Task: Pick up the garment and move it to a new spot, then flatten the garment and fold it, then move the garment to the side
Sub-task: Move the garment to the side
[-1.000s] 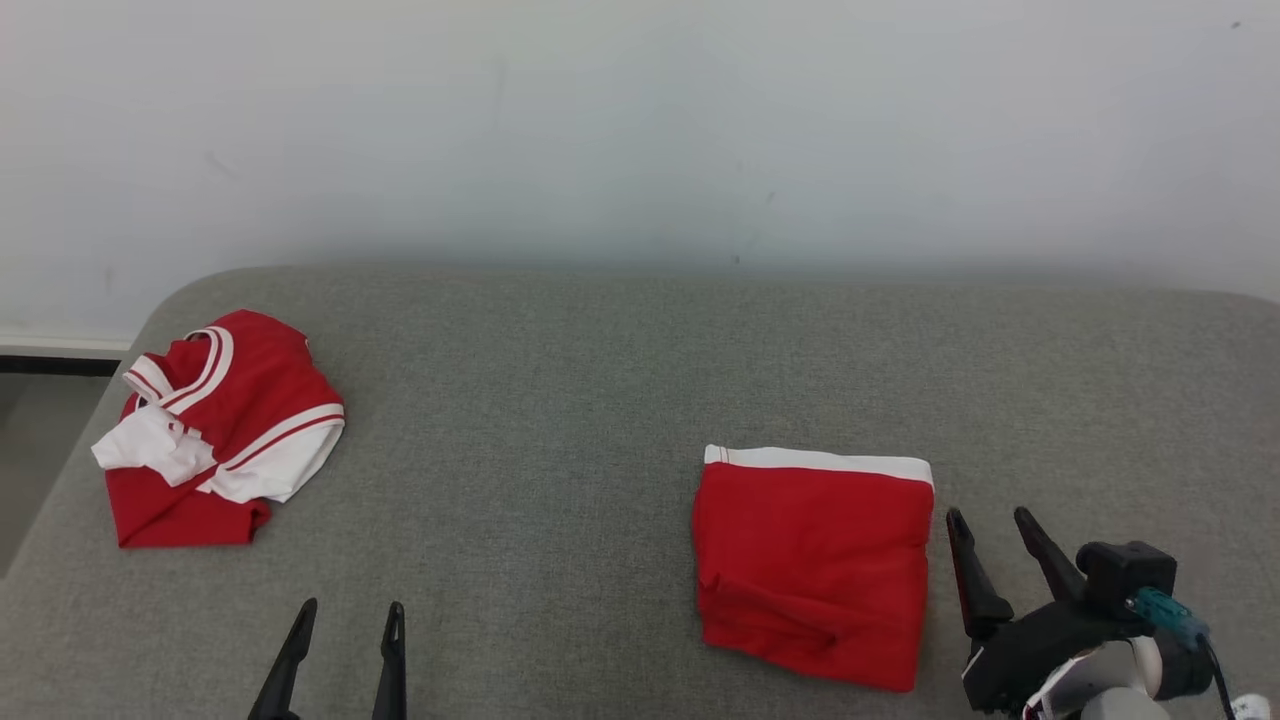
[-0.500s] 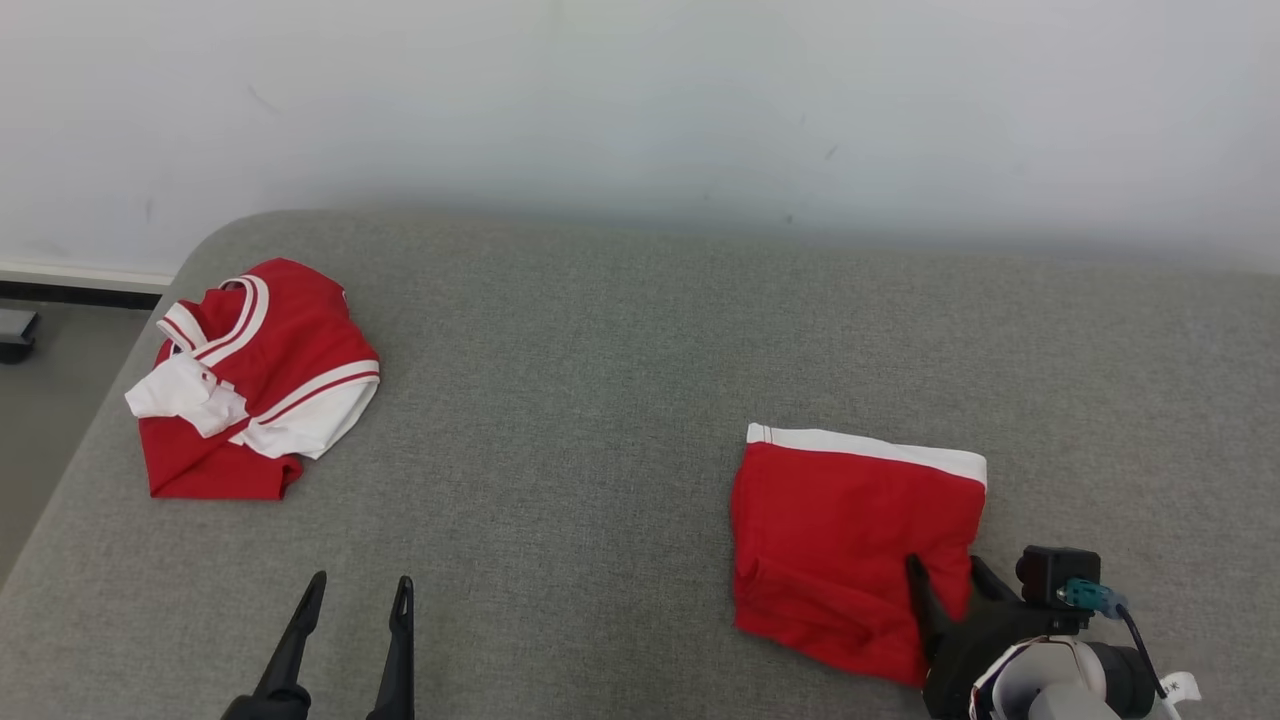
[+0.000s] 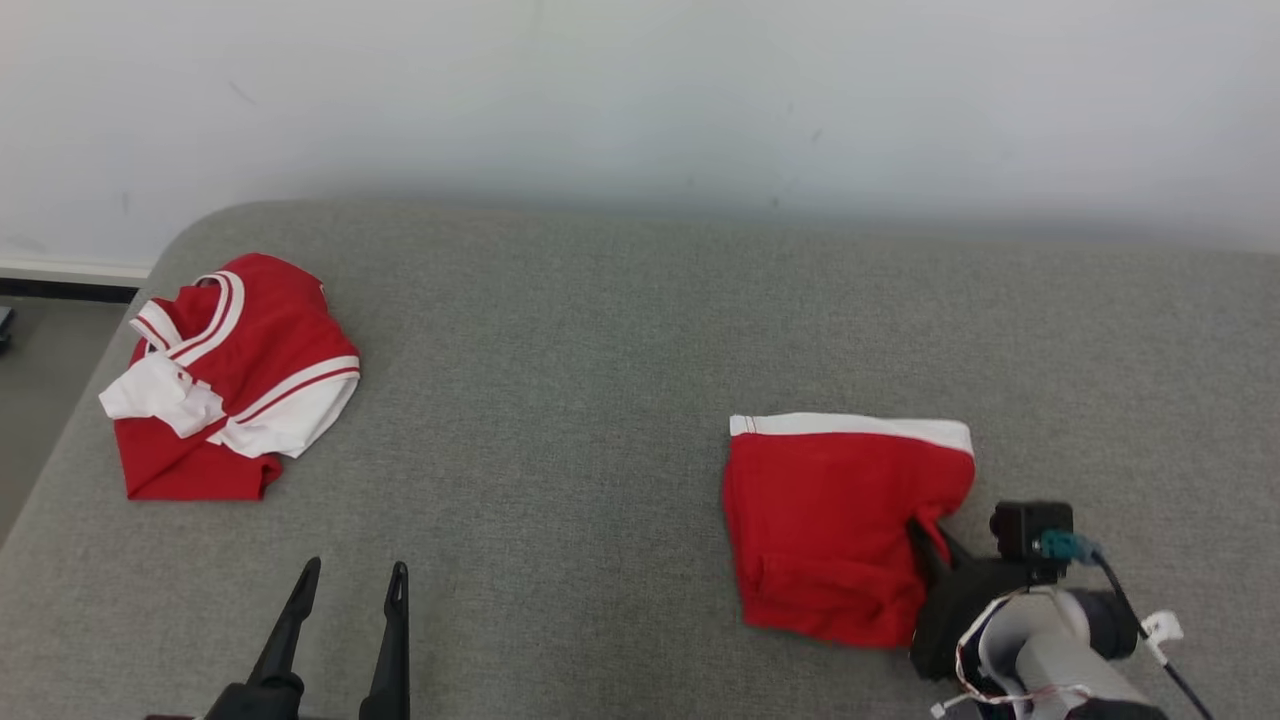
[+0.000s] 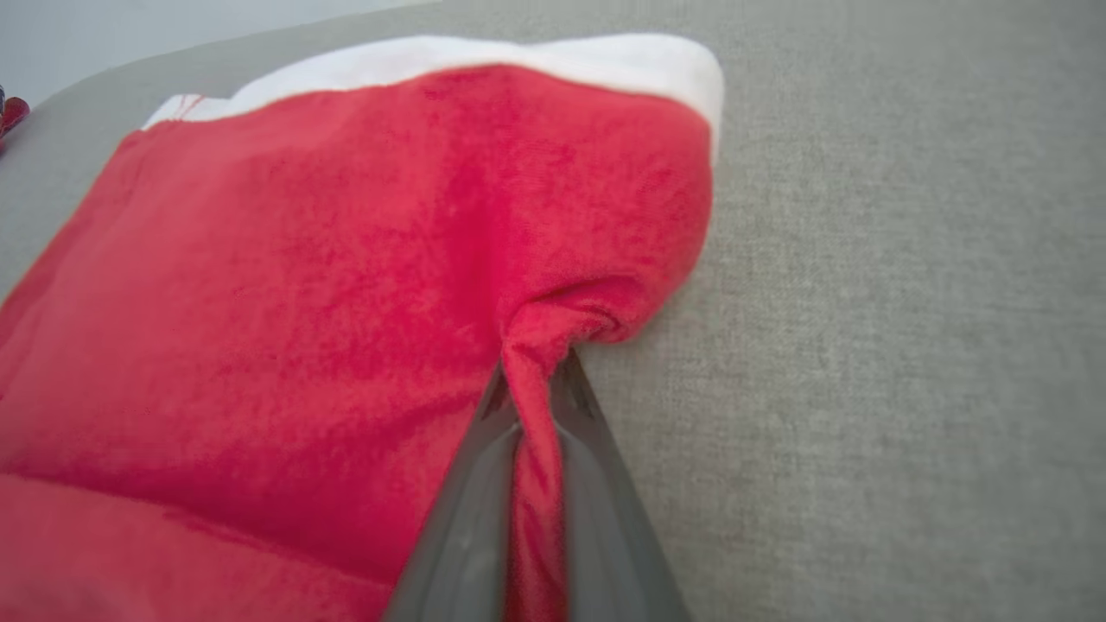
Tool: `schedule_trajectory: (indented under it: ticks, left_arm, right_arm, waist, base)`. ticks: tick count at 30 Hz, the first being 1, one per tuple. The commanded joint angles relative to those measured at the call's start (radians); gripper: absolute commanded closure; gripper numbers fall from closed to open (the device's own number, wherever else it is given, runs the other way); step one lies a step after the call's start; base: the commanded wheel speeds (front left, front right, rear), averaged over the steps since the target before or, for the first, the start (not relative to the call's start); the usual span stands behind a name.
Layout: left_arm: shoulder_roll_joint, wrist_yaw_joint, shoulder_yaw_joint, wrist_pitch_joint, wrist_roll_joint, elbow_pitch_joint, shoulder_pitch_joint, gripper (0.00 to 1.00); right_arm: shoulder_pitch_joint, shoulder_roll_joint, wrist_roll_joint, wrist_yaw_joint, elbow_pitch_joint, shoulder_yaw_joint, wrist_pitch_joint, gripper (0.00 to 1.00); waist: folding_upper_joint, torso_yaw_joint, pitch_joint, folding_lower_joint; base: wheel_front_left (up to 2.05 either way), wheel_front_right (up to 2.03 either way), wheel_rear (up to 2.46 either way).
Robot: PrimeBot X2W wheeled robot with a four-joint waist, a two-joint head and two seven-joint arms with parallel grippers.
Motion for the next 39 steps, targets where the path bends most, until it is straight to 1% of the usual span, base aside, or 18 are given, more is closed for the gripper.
schedule_trajectory:
  ticks: [1,5,8,13,17,21,26,32,37,39]
  left_arm:
    - [0.005,0.0,0.002,-0.003,-0.004,-0.004,-0.012,0.0]
    - [0.011,-0.002,-0.002,-0.003,-0.006,-0.014,-0.038,0.0]
    - [0.02,-0.004,-0.002,-0.003,-0.011,-0.024,-0.057,0.0]
    - [0.038,-0.007,-0.015,-0.003,-0.017,-0.039,-0.115,0.0]
    - [0.051,-0.008,-0.035,-0.003,-0.014,-0.062,-0.175,0.0]
    - [0.07,-0.006,-0.053,-0.003,-0.01,-0.095,-0.221,0.0]
    - [0.104,-0.007,-0.066,-0.003,-0.004,-0.14,-0.258,0.0]
    - [0.151,-0.006,-0.074,-0.003,0.002,-0.2,-0.276,0.0]
    - [0.178,-0.006,-0.075,-0.003,0.007,-0.24,-0.279,0.0]
    - [0.183,-0.006,-0.074,-0.003,0.006,-0.247,-0.277,0.0]
  right_arm:
    - [-0.025,-0.018,0.004,-0.004,-0.003,0.013,0.002,1.0]
    - [-0.101,-0.079,0.006,-0.003,-0.036,0.095,0.027,1.0]
    - [-0.177,-0.143,0.009,-0.003,-0.074,0.164,0.059,1.0]
    - [-0.306,-0.262,0.03,-0.003,-0.132,0.245,0.101,1.0]
    - [-0.398,-0.347,0.047,-0.003,-0.165,0.282,0.135,1.0]
    - [-0.47,-0.427,0.066,-0.003,-0.179,0.29,0.146,1.0]
    - [-0.541,-0.513,0.079,-0.003,-0.18,0.29,0.155,1.0]
    - [-0.613,-0.579,0.109,-0.003,-0.184,0.26,0.16,1.0]
    - [-0.675,-0.611,0.089,-0.003,-0.175,0.258,0.168,1.0]
    - [-0.694,-0.611,0.074,-0.003,-0.167,0.259,0.17,1.0]
  waist:
    - [0.0,-0.016,0.023,0.0]
    - [0.0,-0.037,0.074,0.0]
    - [0.0,-0.066,0.128,0.0]
    - [0.0,-0.116,0.232,0.0]
    - [0.0,-0.154,0.322,0.0]
    - [0.0,-0.191,0.401,0.0]
    - [0.0,-0.228,0.48,0.0]
    - [0.0,-0.273,0.558,0.0]
    - [0.0,-0.301,0.594,0.0]
    - [0.0,-0.307,0.6,0.0]
  base:
    - [0.0,0.0,0.0]
    - [0.0,0.0,0.0]
    - [0.0,0.0,0.0]
    - [0.0,0.0,0.0]
    - [0.0,0.0,0.0]
    - [0.0,0.0,0.0]
    - [0.0,0.0,0.0]
    - [0.0,0.0,0.0]
    - [0.0,0.0,0.0]
    - [0.0,0.0,0.0]
